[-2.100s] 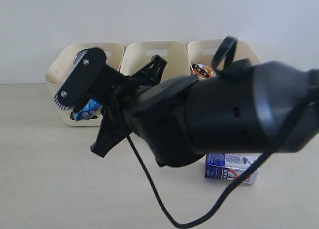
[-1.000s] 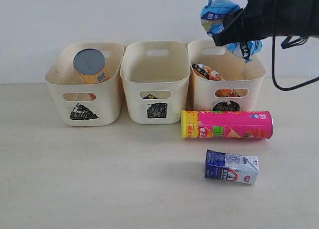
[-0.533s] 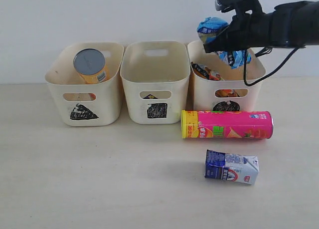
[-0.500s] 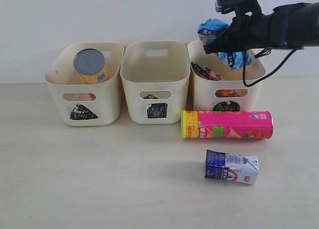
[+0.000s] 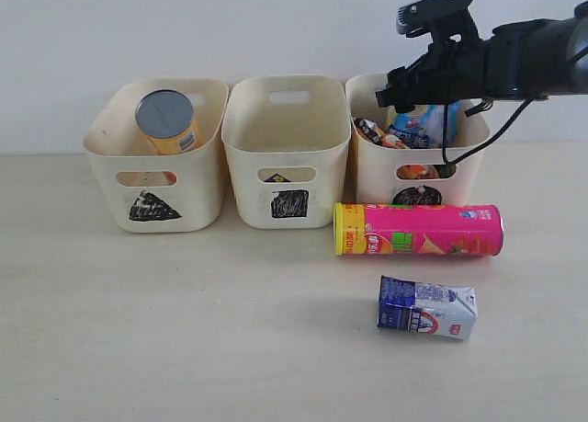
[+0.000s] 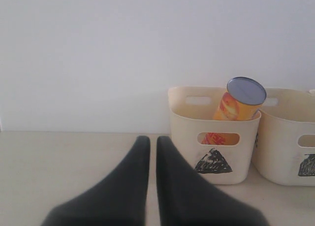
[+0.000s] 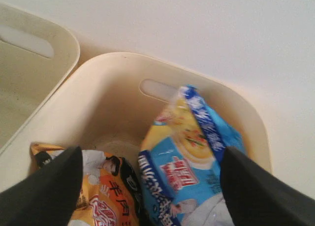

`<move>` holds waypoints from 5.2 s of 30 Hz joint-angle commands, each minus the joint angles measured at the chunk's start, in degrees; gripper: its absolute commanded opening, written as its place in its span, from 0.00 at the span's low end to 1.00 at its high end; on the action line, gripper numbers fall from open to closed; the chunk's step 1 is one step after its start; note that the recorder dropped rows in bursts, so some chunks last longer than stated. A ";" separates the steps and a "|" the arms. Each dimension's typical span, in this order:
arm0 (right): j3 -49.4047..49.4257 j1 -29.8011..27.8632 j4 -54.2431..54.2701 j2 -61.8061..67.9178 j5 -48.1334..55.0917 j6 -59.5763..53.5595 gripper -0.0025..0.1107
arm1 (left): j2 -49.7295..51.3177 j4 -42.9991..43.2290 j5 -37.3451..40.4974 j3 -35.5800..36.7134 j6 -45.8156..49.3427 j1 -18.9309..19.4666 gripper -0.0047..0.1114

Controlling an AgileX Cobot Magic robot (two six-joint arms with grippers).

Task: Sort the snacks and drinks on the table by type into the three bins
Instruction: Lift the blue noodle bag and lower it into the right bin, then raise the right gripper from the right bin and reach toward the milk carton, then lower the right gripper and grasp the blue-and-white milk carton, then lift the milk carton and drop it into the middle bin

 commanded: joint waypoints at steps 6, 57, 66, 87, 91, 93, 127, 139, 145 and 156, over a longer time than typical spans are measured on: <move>0.30 -0.33 -0.02 -4.33 -7.50 3.34 0.49 | -0.17 -0.68 -0.41 0.23 -0.12 0.21 0.08; 17.08 7.49 -17.46 -21.78 19.83 35.98 0.03 | -0.17 -0.68 -0.41 0.23 -0.12 0.21 0.08; 6.14 3.76 -78.80 -20.69 60.07 78.77 0.03 | -0.17 -0.68 -0.41 0.23 -0.12 0.21 0.08; 18.81 6.05 -86.16 -20.51 61.74 60.47 0.38 | -0.17 -0.68 -0.41 0.23 -0.12 0.21 0.08; 21.49 9.31 -90.37 -20.42 54.10 60.47 0.61 | -0.17 -0.68 -0.41 0.23 -0.12 0.21 0.08; 22.79 10.59 -92.90 -20.42 50.50 60.47 0.62 | -0.17 -0.68 -0.41 0.23 -0.12 0.21 0.08; 21.02 11.83 -96.77 -15.37 40.98 61.69 0.02 | -0.17 -0.68 -0.41 0.23 -0.12 0.21 0.08; 15.89 11.83 -74.77 -25.46 29.73 61.70 0.02 | -0.17 -0.68 -0.41 0.23 -0.12 0.21 0.08; 15.66 11.83 -60.62 -23.83 11.95 61.12 0.02 | -0.17 -0.68 -0.41 0.23 -0.12 0.21 0.08; 9.16 14.00 -60.84 -13.94 -3.23 60.62 0.02 | -0.17 -0.68 -0.41 0.23 -0.12 0.21 0.08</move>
